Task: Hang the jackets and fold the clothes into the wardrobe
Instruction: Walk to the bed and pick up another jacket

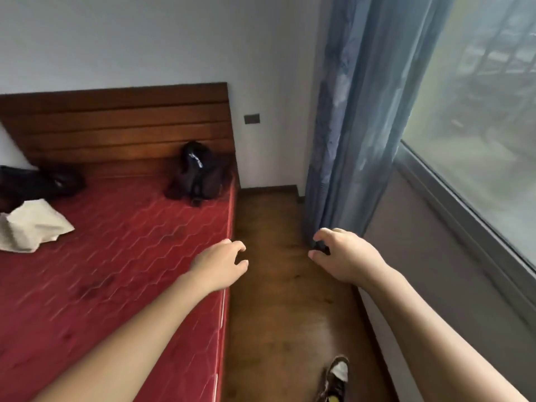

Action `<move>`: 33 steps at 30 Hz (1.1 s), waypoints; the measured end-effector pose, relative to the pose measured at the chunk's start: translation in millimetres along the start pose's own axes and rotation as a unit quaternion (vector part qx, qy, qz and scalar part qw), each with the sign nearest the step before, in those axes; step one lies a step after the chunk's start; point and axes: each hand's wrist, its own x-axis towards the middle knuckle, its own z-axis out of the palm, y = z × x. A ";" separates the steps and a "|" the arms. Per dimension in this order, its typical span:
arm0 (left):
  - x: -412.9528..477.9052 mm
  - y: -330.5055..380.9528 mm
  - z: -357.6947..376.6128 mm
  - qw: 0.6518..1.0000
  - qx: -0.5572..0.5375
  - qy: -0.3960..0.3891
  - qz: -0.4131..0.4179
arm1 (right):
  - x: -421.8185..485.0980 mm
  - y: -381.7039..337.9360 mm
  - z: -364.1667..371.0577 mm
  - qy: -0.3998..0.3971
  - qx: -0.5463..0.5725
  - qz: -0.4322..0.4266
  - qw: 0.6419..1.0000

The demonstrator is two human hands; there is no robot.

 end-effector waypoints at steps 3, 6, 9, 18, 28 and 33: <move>51.5 -5.6 -13.7 0.999 -0.011 0.017 -0.046 | 76.5 9.5 -11.2 -0.013 0.001 -0.048 0.999; 100.1 -3.8 -29.7 0.995 -0.028 0.022 -0.095 | 151.6 21.4 -30.5 -0.036 -0.008 -0.082 0.996; 145.7 -3.0 -49.0 0.990 -0.038 0.035 -0.130 | 221.0 27.1 -54.6 -0.038 -0.015 -0.113 0.993; 272.1 -52.3 -86.1 0.974 -0.072 0.037 -0.211 | 407.2 -4.6 -70.7 -0.093 -0.033 -0.197 0.975; 441.3 -197.4 -129.7 0.962 -0.101 0.045 -0.248 | 632.0 -106.0 -63.2 -0.127 -0.047 -0.241 0.961; 496.7 -257.9 -159.5 0.958 -0.095 0.048 -0.266 | 720.8 -153.9 -60.2 -0.143 -0.048 -0.261 0.953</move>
